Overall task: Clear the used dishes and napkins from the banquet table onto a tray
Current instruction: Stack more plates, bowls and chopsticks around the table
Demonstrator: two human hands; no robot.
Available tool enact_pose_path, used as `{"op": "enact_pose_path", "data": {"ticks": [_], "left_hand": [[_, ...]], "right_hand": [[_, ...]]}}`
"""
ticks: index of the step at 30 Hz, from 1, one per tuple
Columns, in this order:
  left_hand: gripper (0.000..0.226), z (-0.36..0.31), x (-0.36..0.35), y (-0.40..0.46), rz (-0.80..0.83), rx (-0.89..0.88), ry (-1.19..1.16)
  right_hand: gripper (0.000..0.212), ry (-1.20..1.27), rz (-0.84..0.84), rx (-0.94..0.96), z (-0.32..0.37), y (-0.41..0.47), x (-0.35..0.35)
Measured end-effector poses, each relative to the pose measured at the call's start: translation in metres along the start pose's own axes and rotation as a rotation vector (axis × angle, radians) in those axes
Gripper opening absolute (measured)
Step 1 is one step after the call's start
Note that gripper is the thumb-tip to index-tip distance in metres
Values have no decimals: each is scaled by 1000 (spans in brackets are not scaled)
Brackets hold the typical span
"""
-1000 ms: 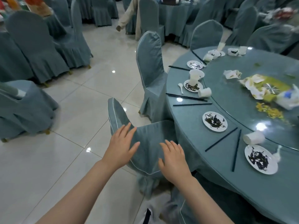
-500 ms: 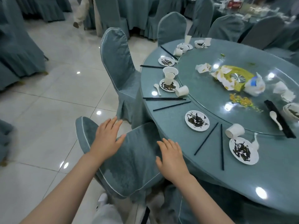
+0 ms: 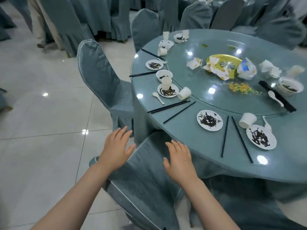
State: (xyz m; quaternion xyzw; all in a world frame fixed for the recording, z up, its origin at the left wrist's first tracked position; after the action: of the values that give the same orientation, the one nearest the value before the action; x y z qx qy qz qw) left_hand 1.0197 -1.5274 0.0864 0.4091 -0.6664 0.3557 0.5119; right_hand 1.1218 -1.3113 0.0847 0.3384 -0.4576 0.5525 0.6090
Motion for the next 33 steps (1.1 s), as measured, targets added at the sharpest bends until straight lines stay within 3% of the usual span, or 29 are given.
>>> {"op": "enact_pose_path", "data": {"ticks": [15,33], "left_hand": [[83,69,-11,34,35,-81,-91],[82,324,76,183,119,-335,18]], "right_hand": [[58,-72,21,39,75,57,-18],[58,33,-128,-290,277,215,-83]]}}
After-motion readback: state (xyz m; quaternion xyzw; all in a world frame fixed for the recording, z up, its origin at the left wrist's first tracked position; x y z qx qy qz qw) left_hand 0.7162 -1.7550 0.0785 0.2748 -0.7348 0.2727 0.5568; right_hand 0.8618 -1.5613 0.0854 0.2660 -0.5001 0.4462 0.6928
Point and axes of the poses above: each hand's wrist, its own y-axis towards the middle knuckle, its own x-axis out of the back of the hand, z = x × y, the point moved 1 cm from there along y, towards the middle knuckle, and after that the axes turned 1 degree about -z, right-handed, at the moved point
